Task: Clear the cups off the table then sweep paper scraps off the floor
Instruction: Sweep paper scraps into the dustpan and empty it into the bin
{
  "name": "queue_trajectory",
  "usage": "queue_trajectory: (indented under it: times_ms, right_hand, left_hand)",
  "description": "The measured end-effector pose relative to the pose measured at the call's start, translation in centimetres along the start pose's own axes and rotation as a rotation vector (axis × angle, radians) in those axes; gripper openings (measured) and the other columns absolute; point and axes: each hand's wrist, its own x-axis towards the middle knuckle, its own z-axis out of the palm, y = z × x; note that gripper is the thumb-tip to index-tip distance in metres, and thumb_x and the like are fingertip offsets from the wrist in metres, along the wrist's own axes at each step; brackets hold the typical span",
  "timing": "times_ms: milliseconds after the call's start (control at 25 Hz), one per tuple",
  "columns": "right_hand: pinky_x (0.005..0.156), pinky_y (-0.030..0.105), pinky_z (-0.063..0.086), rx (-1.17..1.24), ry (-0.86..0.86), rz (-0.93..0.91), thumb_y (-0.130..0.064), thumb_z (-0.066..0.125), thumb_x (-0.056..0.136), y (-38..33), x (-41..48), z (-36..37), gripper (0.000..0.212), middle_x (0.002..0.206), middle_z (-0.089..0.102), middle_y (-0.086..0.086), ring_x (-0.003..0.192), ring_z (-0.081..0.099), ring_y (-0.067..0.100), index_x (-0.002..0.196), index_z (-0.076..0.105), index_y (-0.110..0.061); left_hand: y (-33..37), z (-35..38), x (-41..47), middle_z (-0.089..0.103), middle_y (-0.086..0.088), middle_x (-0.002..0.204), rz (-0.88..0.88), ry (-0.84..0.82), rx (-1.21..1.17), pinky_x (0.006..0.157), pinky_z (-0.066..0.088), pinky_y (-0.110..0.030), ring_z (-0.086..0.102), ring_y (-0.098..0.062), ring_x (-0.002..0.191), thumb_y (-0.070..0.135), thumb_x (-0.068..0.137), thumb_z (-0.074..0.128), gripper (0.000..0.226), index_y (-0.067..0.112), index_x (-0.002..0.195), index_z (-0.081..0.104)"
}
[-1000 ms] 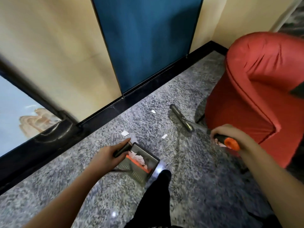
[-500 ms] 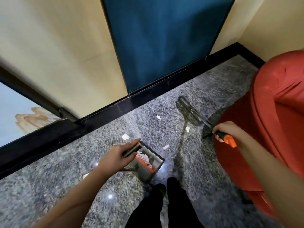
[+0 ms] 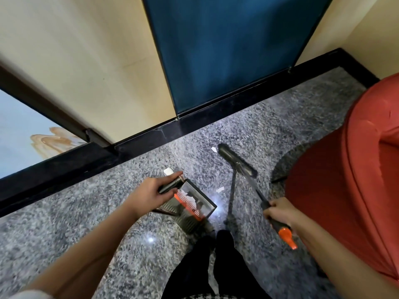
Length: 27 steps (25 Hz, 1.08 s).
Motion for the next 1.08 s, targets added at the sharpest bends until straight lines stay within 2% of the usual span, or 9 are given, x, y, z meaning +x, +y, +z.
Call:
queue_trajectory:
  times_ms: [160,360,440,520,640,800,880,1000,1080]
  right_hand:
    - [0.032,0.013,0.032,-0.012,-0.12,-0.011,0.011,0.055,0.076,0.3,-3.7,1.8,0.023,0.046,0.046,0.009,0.029,0.043,0.014,0.062,0.051,-0.007]
    - [0.03,0.012,0.03,0.119,-0.311,0.017,0.014,0.047,0.079,-0.7,-7.4,2.5,0.017,0.045,0.042,0.009,0.023,0.04,0.013,0.074,0.051,-0.001]
    - [0.029,0.012,0.031,0.157,-0.386,0.051,0.012,0.046,0.081,-1.2,-8.1,1.5,0.016,0.048,0.044,0.01,0.025,0.041,0.012,0.09,0.055,0.003]
    - [0.029,0.012,0.032,0.186,-0.463,0.093,0.011,0.043,0.084,-1.6,-8.5,-0.1,0.03,0.05,0.044,0.01,0.027,0.041,0.012,0.112,0.053,0.007]
    - [0.027,0.012,0.032,0.28,-0.537,0.138,0.012,0.036,0.088,-2.1,-9.0,-2.4,0.039,0.048,0.046,0.009,0.027,0.04,0.011,0.126,0.045,0.004]
    - [0.027,0.011,0.032,0.217,-0.562,0.071,0.013,0.036,0.088,-3.5,-9.8,-2.8,0.035,0.045,0.046,0.009,0.025,0.04,0.011,0.116,0.05,-0.003]
    - [0.028,0.011,0.032,0.133,-0.54,0.013,0.013,0.038,0.087,-4.9,-10.1,-2.3,0.03,0.045,0.046,0.009,0.025,0.04,0.011,0.108,0.051,-0.004]
    - [0.028,0.013,0.032,0.023,-0.482,-0.051,0.012,0.042,0.086,-7.3,-9.0,-1.6,0.025,0.046,0.045,0.01,0.025,0.041,0.012,0.105,0.054,0.002]
    - [0.028,0.013,0.032,-0.036,-0.446,-0.079,0.012,0.043,0.086,-9.1,-7.7,-0.9,0.016,0.051,0.044,0.012,0.025,0.041,0.012,0.094,0.054,0.004]
  left_hand:
    - [0.0,-0.2,-0.1,0.059,0.019,0.064,-0.015,-0.004,-0.017,0.049,0.037,-0.006,0.053,0.004,0.048,0.016,0.091,0.061,0.055,0.035,0.138,0.04]
    - [-0.6,0.0,-1.9,0.064,0.01,0.073,0.003,-0.001,0.035,0.051,0.042,-0.007,0.058,0.006,0.055,0.017,0.093,0.058,0.053,0.029,0.14,0.038]
    - [-0.7,0.3,-2.7,0.064,0.009,0.074,-0.007,-0.006,0.053,0.052,0.044,-0.008,0.059,0.007,0.057,0.017,0.093,0.057,0.052,0.028,0.141,0.04]
    - [-0.6,0.6,-3.0,0.064,0.011,0.073,-0.012,0.001,0.025,0.052,0.043,-0.007,0.058,0.009,0.056,0.015,0.093,0.057,0.052,0.026,0.141,0.041]
    - [-0.2,0.7,-3.4,0.058,0.018,0.07,-0.027,0.011,0.009,0.05,0.042,-0.007,0.057,0.011,0.053,0.015,0.092,0.057,0.052,0.024,0.141,0.041]
    - [0.0,1.1,-5.4,0.058,0.016,0.067,-0.107,0.102,-0.045,0.048,0.037,-0.004,0.052,0.008,0.046,0.014,0.091,0.061,0.053,0.03,0.139,0.044]
    - [-0.1,1.6,-7.5,0.061,0.012,0.072,-0.235,0.214,-0.172,0.047,0.037,-0.006,0.05,0.005,0.044,0.013,0.09,0.063,0.054,0.033,0.136,0.045]
    - [-0.9,2.2,-11.1,0.063,0.008,0.083,-0.382,0.402,-0.327,0.046,0.037,-0.005,0.049,0.011,0.044,0.007,0.088,0.064,0.056,0.028,0.136,0.045]
    - [-1.7,2.8,-13.5,0.063,0.008,0.073,-0.446,0.517,-0.353,0.046,0.036,-0.003,0.047,0.013,0.044,0.003,0.087,0.065,0.057,0.024,0.136,0.046]
